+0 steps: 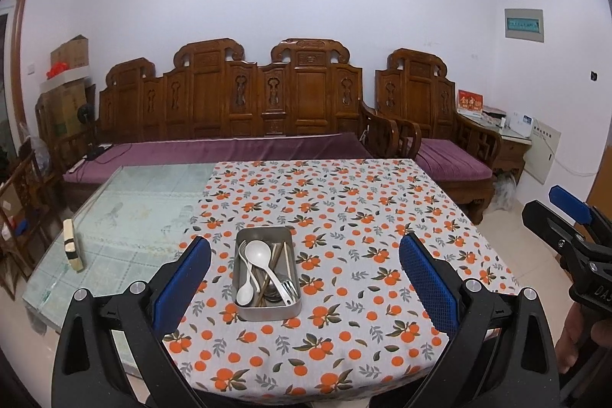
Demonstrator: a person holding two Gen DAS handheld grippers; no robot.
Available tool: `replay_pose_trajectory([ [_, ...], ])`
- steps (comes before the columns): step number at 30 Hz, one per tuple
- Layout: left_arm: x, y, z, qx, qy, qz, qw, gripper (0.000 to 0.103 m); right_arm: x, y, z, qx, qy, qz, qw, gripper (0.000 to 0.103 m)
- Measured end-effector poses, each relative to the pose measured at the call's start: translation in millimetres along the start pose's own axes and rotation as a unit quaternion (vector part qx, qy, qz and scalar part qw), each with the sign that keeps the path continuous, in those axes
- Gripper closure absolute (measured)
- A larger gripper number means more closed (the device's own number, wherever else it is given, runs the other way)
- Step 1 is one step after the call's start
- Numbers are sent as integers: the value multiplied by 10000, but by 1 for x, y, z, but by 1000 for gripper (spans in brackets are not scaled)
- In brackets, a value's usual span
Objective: Organize utensils
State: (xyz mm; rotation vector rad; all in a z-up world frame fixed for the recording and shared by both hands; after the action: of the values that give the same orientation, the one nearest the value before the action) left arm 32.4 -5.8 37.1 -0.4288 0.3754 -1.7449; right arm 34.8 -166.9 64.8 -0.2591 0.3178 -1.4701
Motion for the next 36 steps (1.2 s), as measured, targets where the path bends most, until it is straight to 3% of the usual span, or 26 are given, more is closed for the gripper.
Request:
replay_pose_trajectory([
  [36,0,-6,0,54,-8,-17,10000,8,-1,2,-3,-29,-10,-8,10000,3],
])
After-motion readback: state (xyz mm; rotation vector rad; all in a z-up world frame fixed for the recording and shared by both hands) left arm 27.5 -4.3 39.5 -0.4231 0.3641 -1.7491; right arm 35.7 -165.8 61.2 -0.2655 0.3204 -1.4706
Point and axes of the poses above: each gripper's, at about its wrist camera, not at the fingertips, and y roughly the way its jaws point, x to its right, z to its top, the point moved 2 cm from there along y, roughly the way its jaws point, and after that the axes turned 9 degrees about -z, right-handed, at the moved point
